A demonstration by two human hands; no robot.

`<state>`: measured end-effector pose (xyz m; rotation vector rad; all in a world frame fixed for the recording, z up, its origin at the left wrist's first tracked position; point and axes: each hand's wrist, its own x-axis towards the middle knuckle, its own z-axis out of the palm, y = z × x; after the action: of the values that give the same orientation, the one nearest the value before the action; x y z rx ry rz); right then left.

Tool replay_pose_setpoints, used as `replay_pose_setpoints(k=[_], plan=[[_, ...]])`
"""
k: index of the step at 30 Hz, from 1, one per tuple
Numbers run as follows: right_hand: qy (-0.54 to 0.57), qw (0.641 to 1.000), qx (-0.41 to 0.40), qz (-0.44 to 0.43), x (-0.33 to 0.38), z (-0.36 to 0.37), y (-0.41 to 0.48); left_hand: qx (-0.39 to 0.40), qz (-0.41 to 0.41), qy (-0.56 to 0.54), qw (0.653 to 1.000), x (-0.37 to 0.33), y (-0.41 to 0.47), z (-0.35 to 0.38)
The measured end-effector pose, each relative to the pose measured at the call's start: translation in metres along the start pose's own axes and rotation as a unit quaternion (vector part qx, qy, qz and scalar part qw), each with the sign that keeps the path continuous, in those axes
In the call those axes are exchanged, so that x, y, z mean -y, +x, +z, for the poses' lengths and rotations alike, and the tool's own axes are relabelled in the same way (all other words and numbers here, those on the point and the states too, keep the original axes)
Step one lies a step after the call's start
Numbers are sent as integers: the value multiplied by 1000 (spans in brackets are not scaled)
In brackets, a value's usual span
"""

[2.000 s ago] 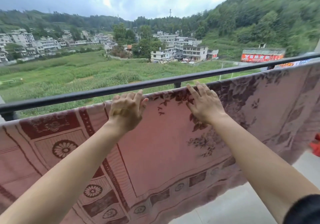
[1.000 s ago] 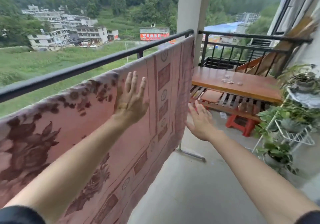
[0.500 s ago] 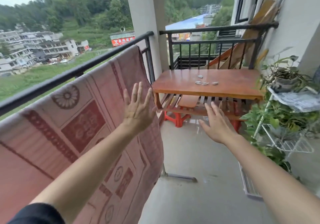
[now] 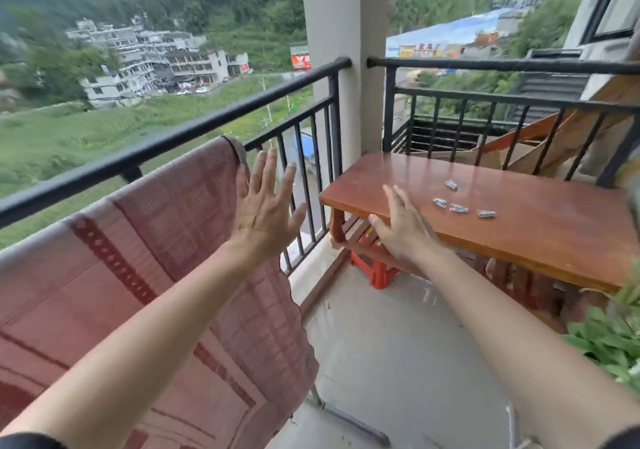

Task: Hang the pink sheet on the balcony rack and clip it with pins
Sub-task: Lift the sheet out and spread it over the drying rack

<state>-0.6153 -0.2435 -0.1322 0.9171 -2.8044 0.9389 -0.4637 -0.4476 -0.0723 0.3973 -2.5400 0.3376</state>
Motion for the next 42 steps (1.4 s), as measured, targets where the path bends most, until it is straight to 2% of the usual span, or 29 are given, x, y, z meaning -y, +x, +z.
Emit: replay_pose_setpoints(k=[4, 8, 10, 12, 15, 20, 23, 26, 31, 33, 36, 38, 40, 42], plan=[[-6, 999, 30, -27, -20, 35, 68, -28, -7, -35, 999, -15, 40, 60], [-5, 995, 96, -38, -26, 61, 141, -85, -7, -104, 991, -14, 85, 103], [-15, 989, 124, -72, -23, 70, 183, -95, 7, -114, 989, -6, 111, 118], [-24, 985, 128, -113, -13, 79, 226, -98, -5, -100, 990, 3, 131, 129], [24, 979, 146, -140, 12, 100, 278, -100, -58, -75, 990, 12, 145, 142], [70, 930, 249, -261, 59, 167, 334, -90, -78, -7, 993, 11, 136, 165], [100, 875, 320, -349, 93, 203, 348, -59, -141, 58, 987, 8, 123, 165], [127, 803, 390, -432, 128, 221, 345, -59, -207, 108, 971, -7, 114, 154], [230, 688, 522, -449, 180, 210, 302, -108, -323, 180, 923, -48, 100, 117], [299, 613, 613, -399, 198, 188, 281, -163, -387, 220, 881, -60, 98, 97], [364, 487, 727, -319, 223, 149, 255, -263, -486, 281, 785, -60, 97, 60], [373, 412, 770, -313, 236, 125, 241, -305, -546, 290, 724, -53, 99, 38], [358, 370, 794, -324, 244, 105, 232, -313, -605, 254, 686, -45, 102, 22], [345, 365, 795, -342, 247, 94, 235, -297, -638, 222, 675, -37, 104, 11]])
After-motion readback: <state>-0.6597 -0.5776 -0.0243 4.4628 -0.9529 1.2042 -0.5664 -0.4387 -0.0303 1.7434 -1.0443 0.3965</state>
